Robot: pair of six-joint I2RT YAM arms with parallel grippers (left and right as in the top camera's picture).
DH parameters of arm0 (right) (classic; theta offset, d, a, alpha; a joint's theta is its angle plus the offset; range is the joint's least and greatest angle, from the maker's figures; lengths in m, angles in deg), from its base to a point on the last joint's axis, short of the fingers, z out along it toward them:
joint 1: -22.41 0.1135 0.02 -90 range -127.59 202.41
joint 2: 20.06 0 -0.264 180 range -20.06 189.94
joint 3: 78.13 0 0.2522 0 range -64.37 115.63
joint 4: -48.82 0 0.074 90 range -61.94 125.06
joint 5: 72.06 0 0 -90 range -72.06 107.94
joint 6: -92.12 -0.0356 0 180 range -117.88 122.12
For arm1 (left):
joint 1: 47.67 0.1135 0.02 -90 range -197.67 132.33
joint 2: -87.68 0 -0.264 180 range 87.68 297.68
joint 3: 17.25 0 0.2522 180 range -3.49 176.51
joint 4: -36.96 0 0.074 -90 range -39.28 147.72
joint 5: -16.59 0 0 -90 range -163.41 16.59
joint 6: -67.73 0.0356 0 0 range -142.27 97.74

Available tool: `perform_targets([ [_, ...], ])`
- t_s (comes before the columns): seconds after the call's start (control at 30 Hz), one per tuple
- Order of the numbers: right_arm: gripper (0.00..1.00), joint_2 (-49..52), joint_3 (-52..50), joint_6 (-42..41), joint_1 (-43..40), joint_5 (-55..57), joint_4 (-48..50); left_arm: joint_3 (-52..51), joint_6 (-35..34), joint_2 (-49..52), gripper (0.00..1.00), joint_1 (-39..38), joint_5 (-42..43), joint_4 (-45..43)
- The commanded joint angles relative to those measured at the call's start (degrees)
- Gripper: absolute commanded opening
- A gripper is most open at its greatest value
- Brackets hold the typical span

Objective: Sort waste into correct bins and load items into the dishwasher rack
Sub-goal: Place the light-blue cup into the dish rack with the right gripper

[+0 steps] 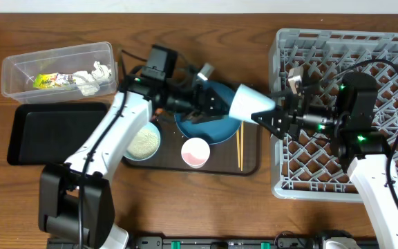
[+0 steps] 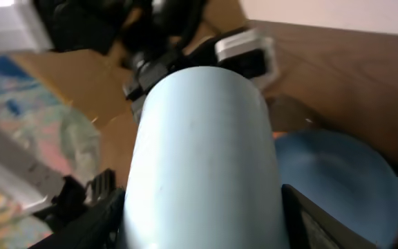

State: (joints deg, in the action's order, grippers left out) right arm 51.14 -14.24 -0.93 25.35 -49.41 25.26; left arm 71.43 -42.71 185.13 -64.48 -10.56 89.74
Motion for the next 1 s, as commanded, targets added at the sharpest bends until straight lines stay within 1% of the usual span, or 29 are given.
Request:
perform_targets([
  [0.0, 0.52, -0.85, 1.38, -6.32, -1.64, 6.43, -1.11, 0.07, 5.07, -3.17, 0.46, 3.54, -20.85, 4.81],
  [0.03, 0.51, -1.27, 1.70, -6.32, -1.81, 8.09, -2.69, 0.07, 5.53, -4.11, 0.46, 4.94, -25.35, 7.45],
  [0.1, 0.50, -2.29, 2.58, -6.32, -1.84, 12.94, -6.82, 0.07, 6.64, -5.81, 0.46, 6.91, -30.53, 11.10],
  [0.17, 0.45, -3.67, 4.13, -5.84, -1.79, 20.48, -12.83, 0.07, 9.18, -8.00, 0.46, 8.87, -33.51, 13.81],
  [0.3, 0.45, -5.64, 9.29, -4.52, -1.81, 35.10, -25.79, 0.07, 10.38, -12.20, 0.46, 11.91, -39.71, 16.09],
  [0.4, 0.45, -5.95, 16.57, -4.00, -1.84, 48.96, -37.62, 0.07, 10.38, -15.41, 0.46, 13.51, -43.60, 17.38],
  [0.47, 0.45, -5.95, 21.33, -3.56, -1.88, 57.33, -43.91, 0.07, 10.38, -16.92, 0.46, 14.10, -45.11, 17.77],
  [0.53, 0.47, -5.88, 26.01, -3.56, -2.16, 65.77, -49.81, 0.07, 10.40, -17.70, 0.46, 14.29, -46.27, 17.77],
  [0.6, 0.47, -5.25, 30.84, -3.56, -3.56, 72.48, -55.98, 0.07, 10.38, -18.08, 0.46, 14.29, -48.30, 17.97],
  [0.67, 0.47, -4.26, 33.66, -3.63, -6.05, 75.89, -60.15, 0.07, 10.36, -18.05, 0.46, 14.29, -50.40, 18.38],
  [0.77, 0.47, -2.60, 34.84, -3.76, -11.34, 77.64, -63.89, 0.07, 10.36, -18.05, 0.46, 14.29, -51.87, 18.36],
  [0.87, 0.46, -0.33, 34.84, -3.76, -17.68, 77.68, -65.48, 0.07, 10.36, -18.05, 0.46, 14.29, -51.84, 18.40],
  [0.97, 0.47, 2.49, 34.84, -3.76, -24.09, 77.66, -64.98, 0.07, 10.34, -18.05, 0.46, 14.29, -51.78, 18.82],
])
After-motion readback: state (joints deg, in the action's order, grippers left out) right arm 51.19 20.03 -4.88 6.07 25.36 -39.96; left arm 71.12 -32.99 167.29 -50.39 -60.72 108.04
